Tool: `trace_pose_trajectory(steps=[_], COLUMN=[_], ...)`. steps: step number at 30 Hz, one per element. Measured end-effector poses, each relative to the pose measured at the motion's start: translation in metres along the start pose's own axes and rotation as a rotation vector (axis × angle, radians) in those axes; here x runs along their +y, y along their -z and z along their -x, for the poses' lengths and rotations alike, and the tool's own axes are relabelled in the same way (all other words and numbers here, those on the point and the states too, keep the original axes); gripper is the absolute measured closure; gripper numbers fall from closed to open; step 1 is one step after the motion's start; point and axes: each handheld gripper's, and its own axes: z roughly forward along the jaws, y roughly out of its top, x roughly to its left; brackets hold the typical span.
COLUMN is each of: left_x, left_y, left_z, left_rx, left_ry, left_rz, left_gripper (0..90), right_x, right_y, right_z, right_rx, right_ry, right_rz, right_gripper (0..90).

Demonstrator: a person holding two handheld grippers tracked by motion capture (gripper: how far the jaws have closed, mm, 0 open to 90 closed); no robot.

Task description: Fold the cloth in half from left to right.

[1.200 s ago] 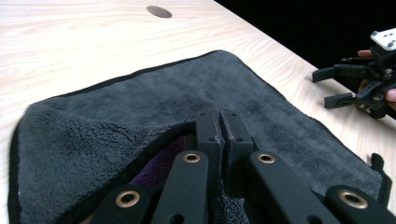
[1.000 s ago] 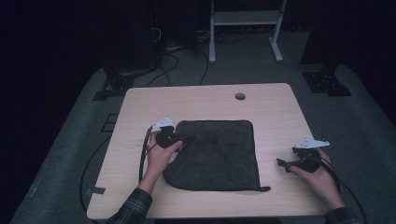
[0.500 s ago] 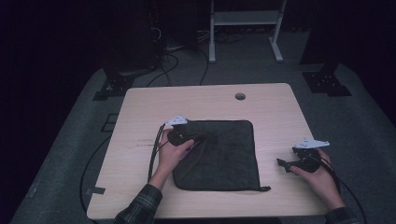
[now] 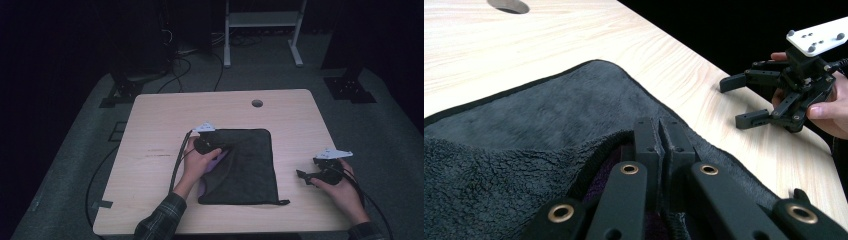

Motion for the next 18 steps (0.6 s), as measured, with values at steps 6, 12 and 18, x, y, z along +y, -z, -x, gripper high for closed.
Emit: trace_pose_trajectory(steps=[6, 12, 18], left_x=[0.005, 0.011, 0.016], left_y=[-0.016, -0.034, -0.052], left_z=[0.006, 0.014, 0.018], left_rx=[-0.018, -0.037, -0.045], left_ry=[-0.021, -0.034, -0.044], left_rz=[-0.015, -0.018, -0.033], left_gripper=[87.4, 87.4, 87.4], right_x=[0.000, 0.000, 0.000], right_y=[0.000, 0.000, 0.000], right_z=[0.000, 0.000, 0.000], right_rx=[0.000, 0.000, 0.000], right_ry=[-0.001, 0.000, 0.000], right_rz=[-0.001, 0.000, 0.000], right_gripper=[12.2, 12.2, 12.2])
